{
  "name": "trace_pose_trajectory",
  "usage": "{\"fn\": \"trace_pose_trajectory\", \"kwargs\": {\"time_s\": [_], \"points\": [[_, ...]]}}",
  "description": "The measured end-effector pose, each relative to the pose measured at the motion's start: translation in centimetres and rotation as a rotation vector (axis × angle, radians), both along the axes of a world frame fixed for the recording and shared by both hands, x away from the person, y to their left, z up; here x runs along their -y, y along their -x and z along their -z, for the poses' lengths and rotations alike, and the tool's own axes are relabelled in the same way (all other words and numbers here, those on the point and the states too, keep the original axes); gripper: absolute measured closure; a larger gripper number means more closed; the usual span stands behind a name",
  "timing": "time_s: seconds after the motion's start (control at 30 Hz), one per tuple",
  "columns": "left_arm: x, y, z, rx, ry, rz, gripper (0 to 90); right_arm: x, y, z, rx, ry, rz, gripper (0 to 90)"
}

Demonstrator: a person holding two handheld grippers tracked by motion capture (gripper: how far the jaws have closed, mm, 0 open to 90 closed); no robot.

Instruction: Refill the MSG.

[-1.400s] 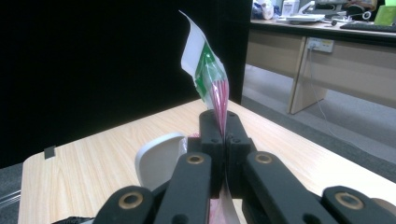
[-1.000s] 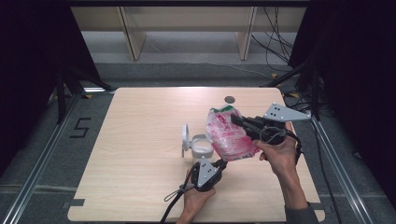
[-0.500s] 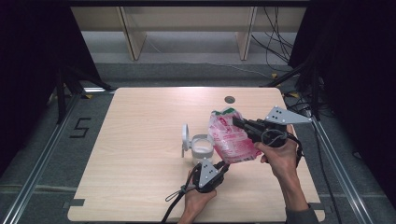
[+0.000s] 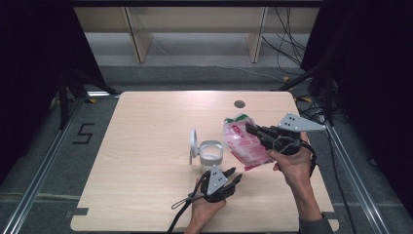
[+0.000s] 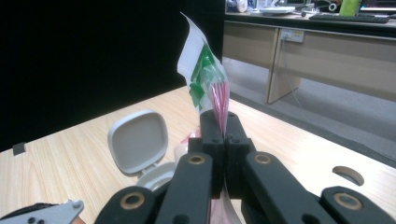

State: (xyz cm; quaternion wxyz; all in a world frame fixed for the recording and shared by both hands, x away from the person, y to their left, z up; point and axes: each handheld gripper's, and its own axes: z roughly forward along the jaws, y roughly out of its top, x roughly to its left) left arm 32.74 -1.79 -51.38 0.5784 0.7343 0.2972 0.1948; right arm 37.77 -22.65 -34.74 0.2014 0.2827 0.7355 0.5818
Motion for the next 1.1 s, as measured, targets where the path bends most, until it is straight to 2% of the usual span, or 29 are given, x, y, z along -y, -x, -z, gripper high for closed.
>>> {"fn": "trace_pose_trajectory", "kwargs": {"time_s": [0.03,0.07,0.1,0.13,0.2,0.27,0.3,0.33,0.37,0.4,0.43,0.47,0.5,0.53,0.57,0.6,0.67,0.7,0.73,0.8,0.83,0.87,0.9,0.93,1.0,1.07,1.1], "points": [[0.0,0.0,0.0,0.002,0.009,0.007,64.3,0.1,0.0,0.1,-0.001,0.006,0.010,90.0],[-0.2,0.2,-0.1,0.007,-0.001,0.011,63.7,0.1,0.0,0.1,0.000,0.003,0.014,90.0],[-0.3,0.3,-0.3,0.013,-0.010,0.012,63.2,0.1,0.2,0.3,-0.027,-0.009,0.012,90.0],[-0.5,0.4,-0.5,0.027,-0.023,0.021,62.3,0.2,0.0,0.4,-0.008,-0.004,0.016,90.0],[-0.7,0.7,-0.6,0.015,-0.006,0.015,60.9,0.2,0.1,0.5,-0.015,0.000,0.011,90.0],[-1.1,0.8,-0.9,0.027,-0.016,0.027,58.7,0.1,0.1,0.7,-0.034,-0.012,0.002,90.0],[-1.2,1.1,-0.9,0.007,-0.007,0.016,57.7,0.2,0.0,0.8,-0.014,0.006,0.006,90.0],[-1.5,1.0,-0.9,0.028,-0.012,0.031,56.6,0.2,0.0,0.9,-0.035,-0.006,-0.003,90.0],[-1.7,1.0,-0.9,0.019,-0.017,0.029,56.2,0.2,0.0,1.0,-0.035,-0.001,0.003,90.0],[-1.8,1.0,-0.9,0.008,-0.001,0.032,55.5,0.1,0.1,1.1,-0.056,-0.009,0.007,90.0],[-2.1,1.1,-1.0,0.007,-0.016,0.026,54.7,0.3,-0.2,1.3,-0.028,0.003,-0.002,90.0],[-2.4,1.1,-1.0,0.019,-0.019,0.030,54.0,0.2,-0.1,1.5,-0.055,-0.009,-0.006,90.0],[-2.5,1.2,-0.9,0.014,-0.006,0.033,52.9,0.2,-0.2,1.7,-0.057,-0.016,0.003,90.0],[-2.7,1.4,-0.9,0.011,-0.011,0.032,52.0,0.3,-0.2,1.9,-0.064,-0.007,0.001,90.0],[-3.0,1.5,-0.8,0.006,-0.003,0.025,52.0,0.3,-0.2,2.1,-0.077,-0.018,-0.002,90.0],[-3.3,1.5,-0.9,0.017,-0.010,0.029,52.1,0.5,-0.5,2.4,-0.055,-0.007,-0.002,90.0],[-3.5,1.6,-1.0,0.025,-0.012,0.026,52.2,0.6,-0.5,2.7,-0.093,-0.031,0.009,90.0],[-3.6,1.7,-1.1,0.012,-0.002,0.016,52.3,0.8,-0.7,2.9,-0.072,-0.020,0.005,90.0],[-3.8,1.8,-1.1,0.006,0.003,0.006,52.4,0.8,-0.6,3.0,-0.095,-0.034,0.004,90.0],[-4.2,1.7,-1.2,0.031,-0.021,0.012,52.5,1.1,-0.7,3.4,-0.089,-0.023,0.016,90.0],[-4.3,1.7,-1.2,0.021,-0.001,-0.001,52.6,1.1,-0.8,3.5,-0.088,-0.021,0.009,90.0],[-4.5,1.7,-1.2,0.026,-0.009,-0.001,52.6,1.3,-0.7,3.6,-0.095,-0.012,0.019,90.0],[-4.7,1.8,-1.2,0.012,0.000,-0.007,52.6,1.3,-0.6,3.7,-0.114,-0.025,0.018,90.0],[-5.0,1.8,-1.1,0.030,-0.007,-0.007,52.6,1.5,-0.7,3.9,-0.097,-0.010,0.021,90.0],[-5.4,1.8,-1.1,0.020,0.005,-0.027,52.8,1.7,-0.6,4.1,-0.116,-0.033,0.026,90.0],[-5.8,1.9,-1.2,0.024,0.010,-0.036,52.6,2.2,-0.7,4.2,-0.086,-0.018,0.031,90.0],[-6.0,1.8,-1.2,0.030,0.010,-0.039,52.4,2.3,-0.4,4.1,-0.122,-0.026,0.040,90.0]]}}
